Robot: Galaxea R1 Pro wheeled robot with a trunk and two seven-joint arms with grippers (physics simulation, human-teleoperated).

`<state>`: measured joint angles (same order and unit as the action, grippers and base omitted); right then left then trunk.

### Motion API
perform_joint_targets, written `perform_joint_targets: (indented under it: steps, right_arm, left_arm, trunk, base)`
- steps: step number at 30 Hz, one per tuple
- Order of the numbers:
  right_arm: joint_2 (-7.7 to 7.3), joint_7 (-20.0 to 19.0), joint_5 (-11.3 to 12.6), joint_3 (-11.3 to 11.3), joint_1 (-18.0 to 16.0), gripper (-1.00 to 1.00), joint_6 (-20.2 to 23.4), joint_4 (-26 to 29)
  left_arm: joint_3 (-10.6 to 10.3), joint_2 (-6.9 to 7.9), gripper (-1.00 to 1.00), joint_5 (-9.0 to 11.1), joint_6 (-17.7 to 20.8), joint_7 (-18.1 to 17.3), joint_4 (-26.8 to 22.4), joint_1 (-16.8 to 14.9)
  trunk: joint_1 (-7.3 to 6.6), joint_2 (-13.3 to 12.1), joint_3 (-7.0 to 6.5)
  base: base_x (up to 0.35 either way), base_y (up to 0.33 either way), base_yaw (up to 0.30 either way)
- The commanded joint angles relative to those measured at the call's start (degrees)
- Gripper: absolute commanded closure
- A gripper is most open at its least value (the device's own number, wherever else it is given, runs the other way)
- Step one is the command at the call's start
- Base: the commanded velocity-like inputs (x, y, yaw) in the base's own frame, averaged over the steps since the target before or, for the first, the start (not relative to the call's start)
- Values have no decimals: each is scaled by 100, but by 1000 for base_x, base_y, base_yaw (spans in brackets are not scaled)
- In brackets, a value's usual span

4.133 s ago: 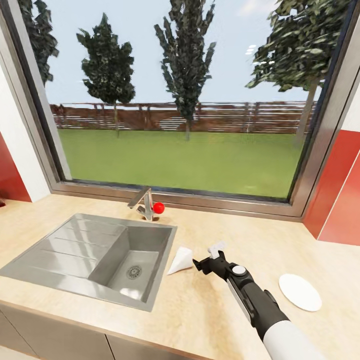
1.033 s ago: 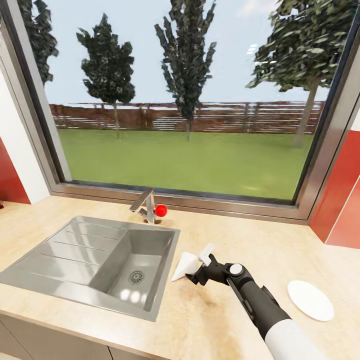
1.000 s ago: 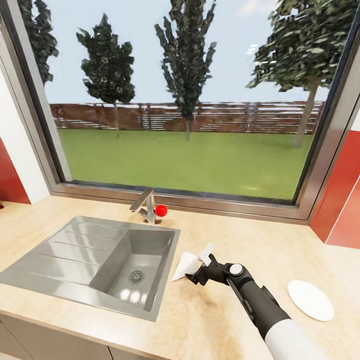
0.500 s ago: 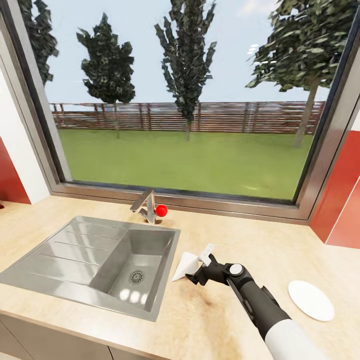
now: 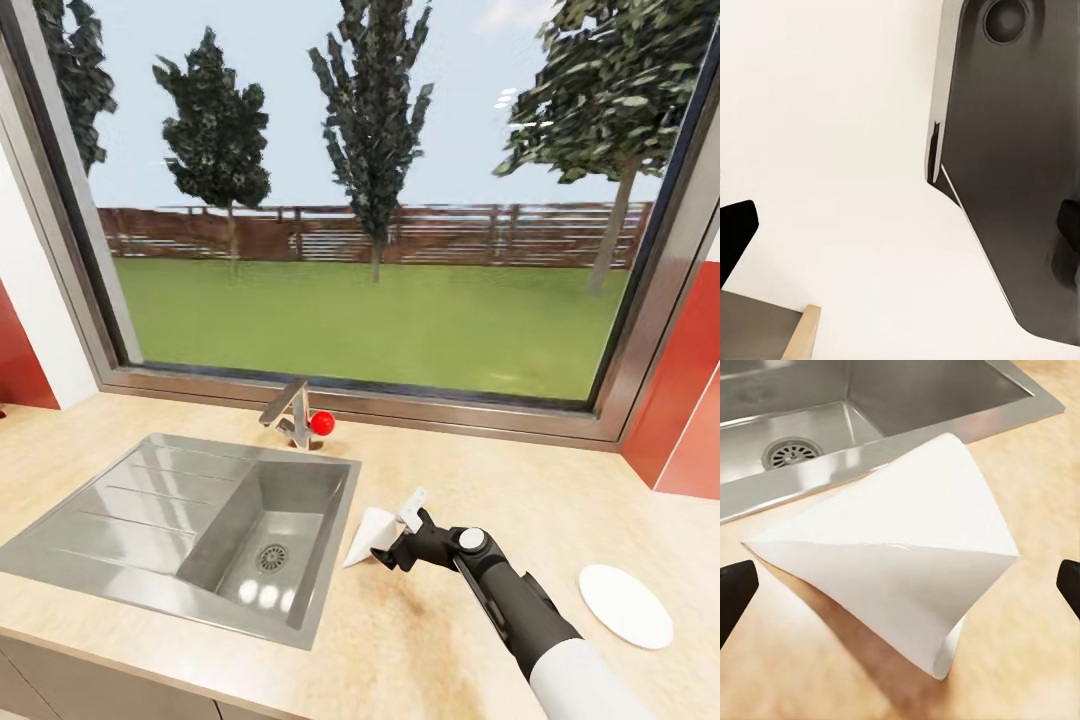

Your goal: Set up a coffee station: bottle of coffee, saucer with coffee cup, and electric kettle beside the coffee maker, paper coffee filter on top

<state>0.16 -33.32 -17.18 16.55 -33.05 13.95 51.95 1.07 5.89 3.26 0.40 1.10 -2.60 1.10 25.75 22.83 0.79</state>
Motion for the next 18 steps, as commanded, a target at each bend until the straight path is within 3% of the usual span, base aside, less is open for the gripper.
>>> perform_joint_targets:
  steps: [1,18]
  right_arm:
    - [2,-26,-46,-2,-2,-100,20,9]
    - [10,-26,-44,6,-5,-100,20,8]
  left_arm:
    - [7,0,-100,34,4,9,-13,4]
    - [7,8,-100,36,4,25,-13,4]
  trunk:
    - [3,9,8]
    - [3,9,8]
  base:
    - [9,0,0]
    - [29,44,0]
